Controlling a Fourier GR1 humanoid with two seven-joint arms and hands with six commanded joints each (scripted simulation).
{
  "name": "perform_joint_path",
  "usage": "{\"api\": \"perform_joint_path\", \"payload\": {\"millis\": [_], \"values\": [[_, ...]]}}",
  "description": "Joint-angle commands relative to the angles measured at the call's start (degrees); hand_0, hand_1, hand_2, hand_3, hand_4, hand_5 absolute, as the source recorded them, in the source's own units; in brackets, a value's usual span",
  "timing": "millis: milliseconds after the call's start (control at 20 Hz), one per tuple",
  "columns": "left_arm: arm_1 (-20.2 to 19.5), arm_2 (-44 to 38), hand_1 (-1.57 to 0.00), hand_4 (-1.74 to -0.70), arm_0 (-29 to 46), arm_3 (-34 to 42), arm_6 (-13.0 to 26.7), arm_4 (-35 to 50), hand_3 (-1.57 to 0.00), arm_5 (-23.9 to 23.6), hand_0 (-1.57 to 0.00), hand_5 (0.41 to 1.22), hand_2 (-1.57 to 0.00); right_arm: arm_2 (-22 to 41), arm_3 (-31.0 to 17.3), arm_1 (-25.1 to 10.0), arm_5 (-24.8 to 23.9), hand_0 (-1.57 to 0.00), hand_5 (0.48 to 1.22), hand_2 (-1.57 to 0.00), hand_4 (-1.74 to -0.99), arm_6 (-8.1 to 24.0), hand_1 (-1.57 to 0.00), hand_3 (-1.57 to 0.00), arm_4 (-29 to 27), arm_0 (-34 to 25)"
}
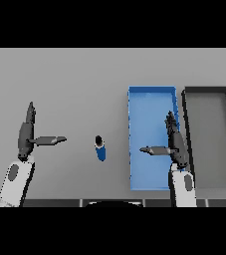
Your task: Pick up the blue pipe and place it into the blue bin.
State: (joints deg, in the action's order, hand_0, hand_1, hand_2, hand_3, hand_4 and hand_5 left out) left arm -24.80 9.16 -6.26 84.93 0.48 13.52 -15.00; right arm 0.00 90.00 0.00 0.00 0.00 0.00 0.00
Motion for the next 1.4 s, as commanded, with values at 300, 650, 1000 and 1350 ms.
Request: {"api": "perform_joint_path", "payload": {"millis": [300, 650, 1000, 1350], "values": [[-4.4, 2.8, 0.0, -1.07, 2.6, 3.0, -3.5, -0.1, 0.0, 7.3, 0.0, 0.591, 0.0, 2.8, 3.9, -2.7, 2.4, 0.0, 0.617, 0.0, -1.225, -4.2, 0.0, 0.0, 2.6, 4.1], [-12.3, 4.3, 0.0, -1.08, 3.1, 4.1, -5.7, 2.1, 0.0, 19.6, 0.0, 0.6, 0.0, 6.7, 9.3, -6.8, 3.0, 0.0, 0.609, 0.0, -1.196, -2.9, 0.0, 0.0, 9.5, 7.9], [-13.2, 10.0, 0.0, -1.11, 5.8, 9.4, -7.0, 2.5, 0.0, 27.9, 0.0, 0.534, 0.0, 7.0, 8.5, -7.1, 3.3, 0.0, 0.609, 0.0, -1.201, -4.2, 0.0, 0.0, 10.0, 8.0], [-8.7, 17.7, 0.0, -1.18, 6.6, 13.4, -5.8, -4.1, 0.0, 27.3, 0.0, 0.469, 0.0, 8.4, 10.4, -6.2, 3.2, 0.0, 0.618, 0.0, -1.221, -4.0, 0.0, 0.0, 10.9, 9.6]]}}
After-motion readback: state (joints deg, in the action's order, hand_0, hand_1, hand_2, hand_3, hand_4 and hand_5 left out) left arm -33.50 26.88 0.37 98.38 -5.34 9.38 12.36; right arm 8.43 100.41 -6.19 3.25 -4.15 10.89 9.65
